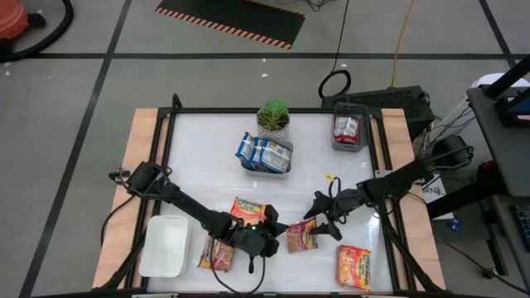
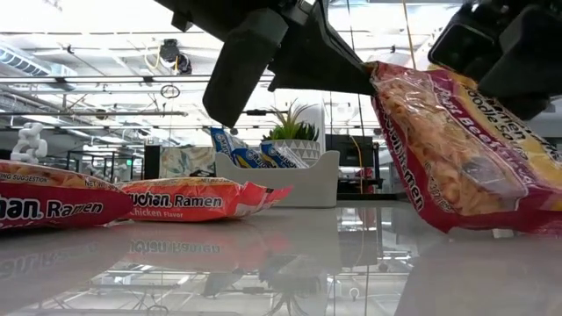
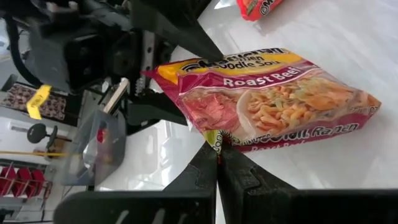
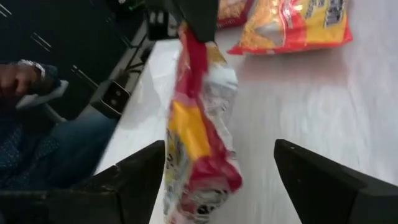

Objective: Sort Maruchan noodles
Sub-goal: Put the right red noodle pack into the black bin

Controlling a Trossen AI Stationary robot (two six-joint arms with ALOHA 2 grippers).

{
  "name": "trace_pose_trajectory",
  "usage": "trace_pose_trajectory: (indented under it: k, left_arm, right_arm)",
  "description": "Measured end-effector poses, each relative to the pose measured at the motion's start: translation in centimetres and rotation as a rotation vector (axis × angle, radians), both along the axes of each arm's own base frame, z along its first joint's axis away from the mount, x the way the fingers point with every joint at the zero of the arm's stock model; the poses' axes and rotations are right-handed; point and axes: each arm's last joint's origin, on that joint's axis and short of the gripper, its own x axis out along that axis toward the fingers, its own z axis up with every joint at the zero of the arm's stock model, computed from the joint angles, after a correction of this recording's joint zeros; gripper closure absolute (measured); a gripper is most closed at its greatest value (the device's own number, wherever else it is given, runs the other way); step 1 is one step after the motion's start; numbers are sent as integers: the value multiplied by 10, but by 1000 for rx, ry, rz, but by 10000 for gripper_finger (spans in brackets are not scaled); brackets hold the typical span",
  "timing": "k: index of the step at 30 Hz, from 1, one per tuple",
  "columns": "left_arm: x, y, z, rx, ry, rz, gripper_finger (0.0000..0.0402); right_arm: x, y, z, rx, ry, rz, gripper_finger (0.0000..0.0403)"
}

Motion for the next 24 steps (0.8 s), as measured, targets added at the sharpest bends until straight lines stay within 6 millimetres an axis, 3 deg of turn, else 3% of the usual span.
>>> trace_pose_trajectory:
  k: [5,14,24]
  left_arm:
    - [1,2,0,0,2,1,399]
    - [3,3,2,-7,-20,9,397]
    - [4,2,10,83,-99,81,298]
  right_arm:
    - [2,1,-10,-7,40,20,134]
    - [3,2,-7,-18,-3,41,220]
    - [6,-15,9,-28,-102,17,293]
